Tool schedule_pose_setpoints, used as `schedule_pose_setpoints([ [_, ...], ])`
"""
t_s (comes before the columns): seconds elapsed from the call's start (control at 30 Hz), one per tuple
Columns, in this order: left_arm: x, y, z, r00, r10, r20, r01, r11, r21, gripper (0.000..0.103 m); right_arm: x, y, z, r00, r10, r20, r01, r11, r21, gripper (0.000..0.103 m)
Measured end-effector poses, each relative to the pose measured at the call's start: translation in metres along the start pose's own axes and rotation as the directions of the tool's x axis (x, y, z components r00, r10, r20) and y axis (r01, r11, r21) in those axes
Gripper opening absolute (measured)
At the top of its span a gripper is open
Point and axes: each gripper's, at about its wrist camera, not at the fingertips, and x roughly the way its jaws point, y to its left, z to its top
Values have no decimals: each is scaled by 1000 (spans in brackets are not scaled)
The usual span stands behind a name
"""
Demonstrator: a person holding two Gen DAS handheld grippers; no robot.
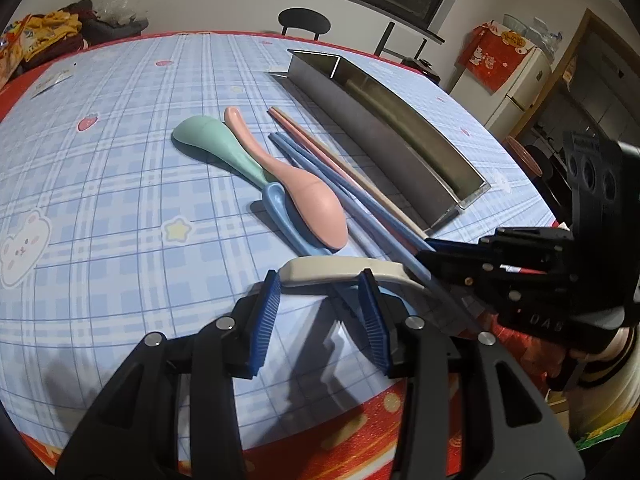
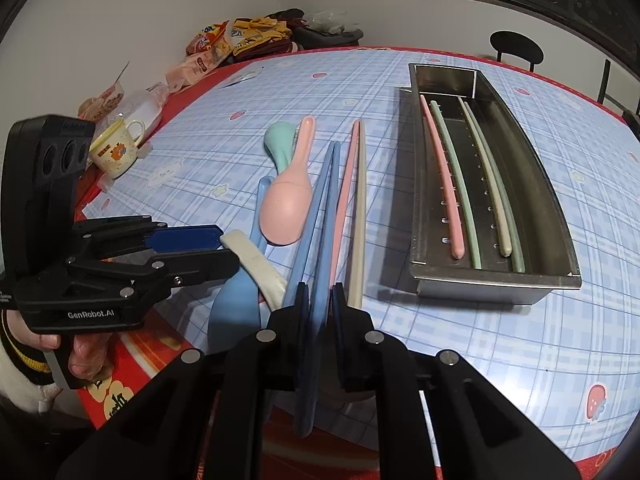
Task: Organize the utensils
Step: 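Grasp the blue chopsticks with the right tool while the left tool approaches the blue spoon, then close the left tool on the blue spoon handle while the right tool holds the blue chopsticks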
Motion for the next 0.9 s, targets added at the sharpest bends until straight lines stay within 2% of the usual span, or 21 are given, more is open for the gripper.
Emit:
schedule_pose_setpoints([
  [0.3,5,3,10,1000,-23,5,23,997,-70,46,0,-3,-2,1000,23,8,-23,1000,3,12],
  [0.5,4,-8,4,1000,12,-10,-12,1000,-19,47,1,-7,-4,999,52,15,-52,999,16,11],
  [0.77,-3,-22,-11,999,-30,-34,31,999,25,47,0,-9,-6,997,72,24,-72,997,31,11],
  [0.9,-3,-24,-14,998,-38,-43,38,999,12,50,-1,-9,-7,997,76,25,-76,997,29,11],
])
